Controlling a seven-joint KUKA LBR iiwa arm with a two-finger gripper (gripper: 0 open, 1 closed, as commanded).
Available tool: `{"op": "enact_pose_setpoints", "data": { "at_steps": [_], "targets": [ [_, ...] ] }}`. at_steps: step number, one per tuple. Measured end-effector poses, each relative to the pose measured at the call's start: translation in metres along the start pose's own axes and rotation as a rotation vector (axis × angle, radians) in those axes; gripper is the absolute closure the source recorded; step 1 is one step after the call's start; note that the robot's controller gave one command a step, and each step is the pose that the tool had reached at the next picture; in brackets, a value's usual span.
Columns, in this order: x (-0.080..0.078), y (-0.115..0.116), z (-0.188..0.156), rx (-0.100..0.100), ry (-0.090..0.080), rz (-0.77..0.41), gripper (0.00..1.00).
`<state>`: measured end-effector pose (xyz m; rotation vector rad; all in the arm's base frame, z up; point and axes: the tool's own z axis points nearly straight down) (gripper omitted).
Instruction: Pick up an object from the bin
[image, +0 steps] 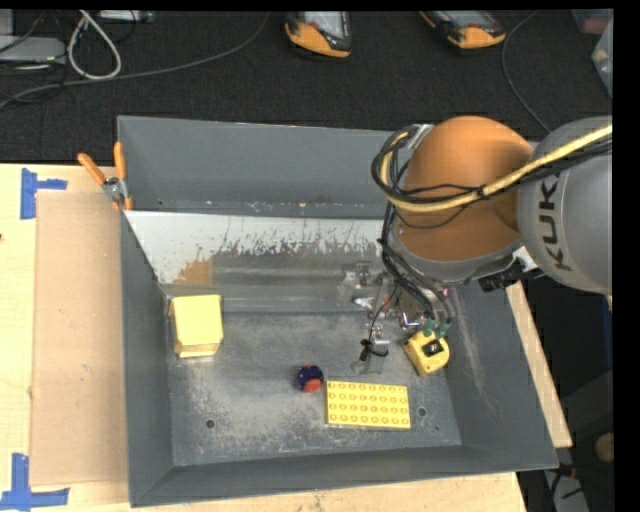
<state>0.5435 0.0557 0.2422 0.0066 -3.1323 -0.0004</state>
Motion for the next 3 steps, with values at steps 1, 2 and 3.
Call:
{"op": "enact_pose_setpoints", "data": {
  "at_steps": [1,2,3],
  "targets": [
    [-0.001,0.000,-0.005,-0.001,-0.008,0.002,0.00],
    [0.028,-0.040,0.077,0.000,-0.009,-0.053,0.00],
    [0.059,-0.076,0.083,-0.001,-0.016,-0.237,0.00]
  ]
}}
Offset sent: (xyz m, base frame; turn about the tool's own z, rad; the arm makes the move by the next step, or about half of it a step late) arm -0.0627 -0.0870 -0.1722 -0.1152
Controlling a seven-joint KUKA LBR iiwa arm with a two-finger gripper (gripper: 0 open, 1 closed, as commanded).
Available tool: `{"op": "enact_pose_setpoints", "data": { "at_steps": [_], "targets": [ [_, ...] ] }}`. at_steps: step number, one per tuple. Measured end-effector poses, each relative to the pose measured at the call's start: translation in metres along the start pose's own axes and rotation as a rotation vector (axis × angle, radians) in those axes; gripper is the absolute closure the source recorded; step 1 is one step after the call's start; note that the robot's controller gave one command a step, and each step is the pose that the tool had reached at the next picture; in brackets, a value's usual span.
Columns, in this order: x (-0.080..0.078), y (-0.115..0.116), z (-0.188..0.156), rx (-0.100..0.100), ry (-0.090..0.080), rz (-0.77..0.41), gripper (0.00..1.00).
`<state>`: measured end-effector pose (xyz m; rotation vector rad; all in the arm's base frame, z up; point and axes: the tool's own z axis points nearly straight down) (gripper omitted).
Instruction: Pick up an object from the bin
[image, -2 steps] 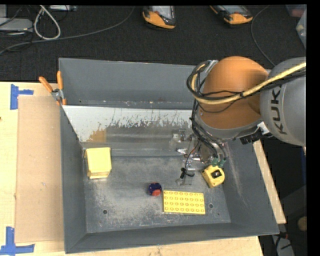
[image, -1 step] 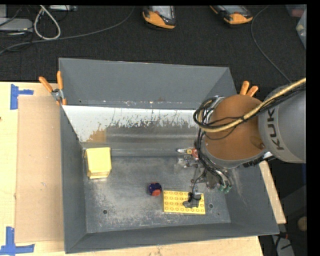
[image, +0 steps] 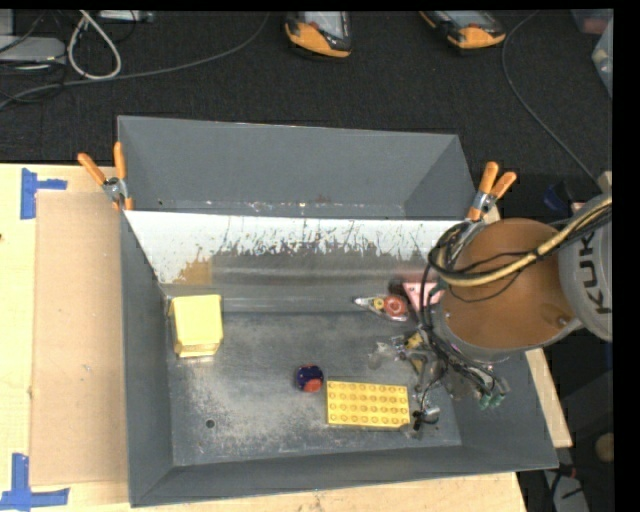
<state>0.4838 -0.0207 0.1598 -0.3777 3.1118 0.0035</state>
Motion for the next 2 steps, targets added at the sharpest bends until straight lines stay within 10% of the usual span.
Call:
{"op": "enact_pose_setpoints", "data": {
  "at_steps": [1,2],
  "targets": [
    [0.007,0.016,0.023,-0.002,0.015,0.073,0.00],
    [0.004,0.018,0.090,0.003,-0.014,0.024,0.00]
  ]
}}
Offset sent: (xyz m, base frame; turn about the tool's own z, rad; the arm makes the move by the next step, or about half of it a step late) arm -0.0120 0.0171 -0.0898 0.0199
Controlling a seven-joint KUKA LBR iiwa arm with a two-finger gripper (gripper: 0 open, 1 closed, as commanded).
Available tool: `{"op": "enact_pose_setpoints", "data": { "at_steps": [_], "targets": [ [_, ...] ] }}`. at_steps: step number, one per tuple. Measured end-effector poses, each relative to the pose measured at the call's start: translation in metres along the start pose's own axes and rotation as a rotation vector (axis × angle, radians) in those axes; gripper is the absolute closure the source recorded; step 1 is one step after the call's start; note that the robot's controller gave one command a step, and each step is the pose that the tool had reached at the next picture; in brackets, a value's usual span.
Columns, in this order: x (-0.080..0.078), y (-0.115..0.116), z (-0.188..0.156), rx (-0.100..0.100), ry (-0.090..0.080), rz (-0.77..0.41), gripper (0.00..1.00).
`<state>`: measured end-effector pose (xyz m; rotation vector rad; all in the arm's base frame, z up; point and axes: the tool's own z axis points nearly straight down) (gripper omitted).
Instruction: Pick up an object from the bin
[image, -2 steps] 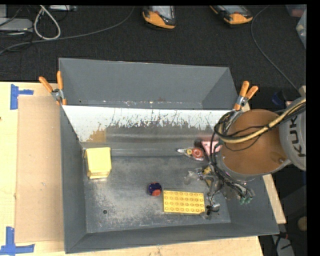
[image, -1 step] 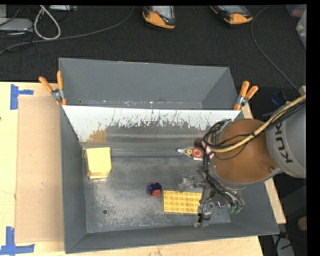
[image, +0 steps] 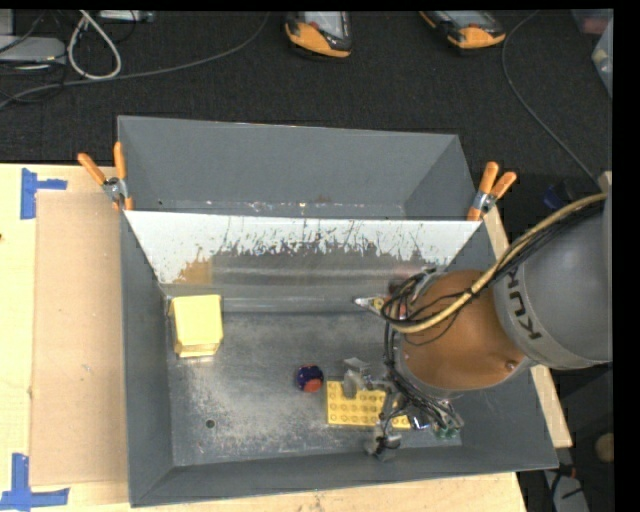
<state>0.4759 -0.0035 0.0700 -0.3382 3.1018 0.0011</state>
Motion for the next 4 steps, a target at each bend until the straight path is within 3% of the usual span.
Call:
{"op": "enact_pose_setpoints", "data": {
  "at_steps": [1,2,3,4],
  "targets": [
    [-0.010,0.003,-0.001,-0.003,0.014,0.057,1.00],
    [-0.010,0.003,-0.002,-0.003,0.014,0.058,1.00],
    [-0.009,0.004,-0.056,-0.005,0.022,0.058,1.00],
    [-0.011,0.004,-0.101,-0.005,0.020,0.058,1.00]
  ]
}}
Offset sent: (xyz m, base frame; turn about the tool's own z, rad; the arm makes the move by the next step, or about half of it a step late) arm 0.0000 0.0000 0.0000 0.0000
